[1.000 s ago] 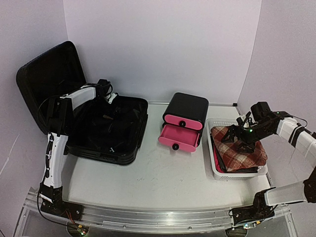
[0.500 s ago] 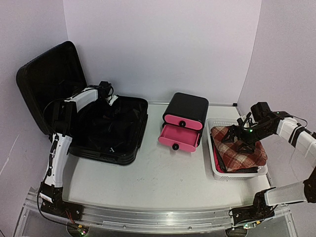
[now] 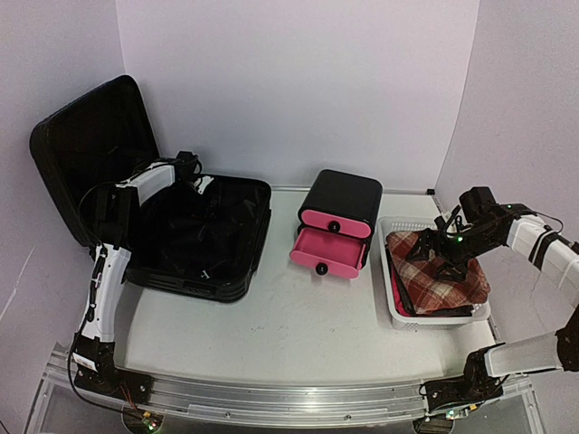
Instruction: Open, take out, and arrange the luggage
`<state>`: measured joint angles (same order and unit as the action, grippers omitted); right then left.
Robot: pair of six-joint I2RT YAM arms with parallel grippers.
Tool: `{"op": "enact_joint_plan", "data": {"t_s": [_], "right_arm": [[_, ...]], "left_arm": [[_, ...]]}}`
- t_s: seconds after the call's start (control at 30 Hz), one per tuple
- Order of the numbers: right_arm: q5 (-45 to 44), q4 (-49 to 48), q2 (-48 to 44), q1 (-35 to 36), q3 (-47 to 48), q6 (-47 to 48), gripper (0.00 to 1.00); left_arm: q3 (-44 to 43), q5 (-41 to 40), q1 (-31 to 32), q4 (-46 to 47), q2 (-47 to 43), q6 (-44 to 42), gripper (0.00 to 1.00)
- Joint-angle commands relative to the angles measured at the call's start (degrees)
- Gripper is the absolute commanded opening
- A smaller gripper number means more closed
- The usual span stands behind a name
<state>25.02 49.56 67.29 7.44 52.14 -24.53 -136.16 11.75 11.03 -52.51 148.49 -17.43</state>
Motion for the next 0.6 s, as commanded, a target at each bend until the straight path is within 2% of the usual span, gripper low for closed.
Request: {"op": "enact_joint_plan", "data": {"t_s": [0.0, 0.27, 0.57], "right_arm": [[-0.05, -0.41, -0.75, 0.19, 2.0, -0.77, 0.98], [0.26, -0.47, -0.84, 0.16, 2.09, -0.95, 0.98], [0.9, -1.04, -1.91, 0.19, 1.57, -0.52, 0.98]], "left_arm": [[-2.68, 3.09, -0.32, -1.55, 0.76, 1.93, 0.91], [-0.88, -0.15, -0.33, -1.41, -4.03, 2.45, 0.77], [2.2, 1.44, -0.29, -1.1, -14.64, 6.8, 0.7]]}}
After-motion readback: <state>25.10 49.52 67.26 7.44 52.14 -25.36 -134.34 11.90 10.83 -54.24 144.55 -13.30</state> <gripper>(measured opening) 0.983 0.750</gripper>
